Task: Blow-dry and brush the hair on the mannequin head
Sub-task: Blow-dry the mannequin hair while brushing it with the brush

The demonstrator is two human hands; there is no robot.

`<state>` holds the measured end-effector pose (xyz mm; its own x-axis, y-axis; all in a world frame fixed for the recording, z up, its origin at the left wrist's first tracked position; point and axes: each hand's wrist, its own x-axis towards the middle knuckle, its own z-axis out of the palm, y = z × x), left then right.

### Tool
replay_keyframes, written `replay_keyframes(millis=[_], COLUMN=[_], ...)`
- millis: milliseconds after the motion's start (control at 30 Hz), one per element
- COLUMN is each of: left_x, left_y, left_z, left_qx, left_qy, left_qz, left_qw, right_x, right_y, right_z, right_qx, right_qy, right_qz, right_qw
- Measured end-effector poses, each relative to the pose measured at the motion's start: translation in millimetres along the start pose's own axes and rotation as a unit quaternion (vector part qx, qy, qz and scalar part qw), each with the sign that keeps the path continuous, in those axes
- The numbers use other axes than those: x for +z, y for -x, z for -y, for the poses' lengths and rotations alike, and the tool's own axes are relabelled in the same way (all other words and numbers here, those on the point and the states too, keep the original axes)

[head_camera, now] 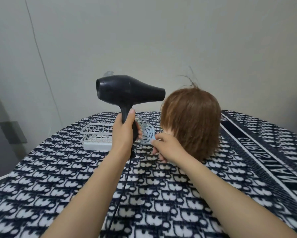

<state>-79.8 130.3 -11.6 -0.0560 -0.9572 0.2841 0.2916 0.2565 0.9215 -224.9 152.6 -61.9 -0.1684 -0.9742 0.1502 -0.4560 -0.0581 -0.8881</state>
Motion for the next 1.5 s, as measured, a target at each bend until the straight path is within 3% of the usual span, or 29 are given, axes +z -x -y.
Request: replay_keyframes(millis=[267, 400, 567, 700, 967, 1133, 1267, 1400, 1500], left_x=[7, 10, 22, 33, 44, 40, 39, 37, 38], left_y=[13, 21, 29, 31, 35, 41, 45, 52, 59], left_z=[-17, -20, -30, -36, -41, -43, -43, -41, -39], left_qx=[0.025, 0.066, 0.114, 0.141, 0.137, 0.135, 0.110, 0.162, 0.178], left_qy=[-0.049, -0.103, -0.154, -0.160, -0.209, -0.302, -0.276, -0.416, -0.394], left_qz=[0.027, 0.026, 0.019, 0.012, 0.009, 0.042, 0.078, 0.037, 0.026], left_qw=[0.998, 0.992, 0.981, 0.977, 0.968, 0.943, 0.952, 0.894, 0.902], right_x=[-27, -50, -81, -101, -131, -140, -139, -137, -135], right_y=[22, 37, 55, 66, 69, 73, 78, 81, 82], right_z=[-4, -5, -8, -11, -15, -20, -23, -30, -33], right_qx=[-0.005, -0.045, -0.089, -0.133, -0.104, -0.093, -0.095, -0.087, -0.079], right_qy=[-0.010, 0.109, 0.177, 0.124, -0.003, 0.041, 0.043, 0.029, 0.013], right_qz=[-0.020, -0.089, -0.185, -0.196, -0.288, -0.324, -0.335, -0.334, -0.325], right_qw=[1.000, 0.989, 0.963, 0.964, 0.952, 0.941, 0.936, 0.938, 0.942])
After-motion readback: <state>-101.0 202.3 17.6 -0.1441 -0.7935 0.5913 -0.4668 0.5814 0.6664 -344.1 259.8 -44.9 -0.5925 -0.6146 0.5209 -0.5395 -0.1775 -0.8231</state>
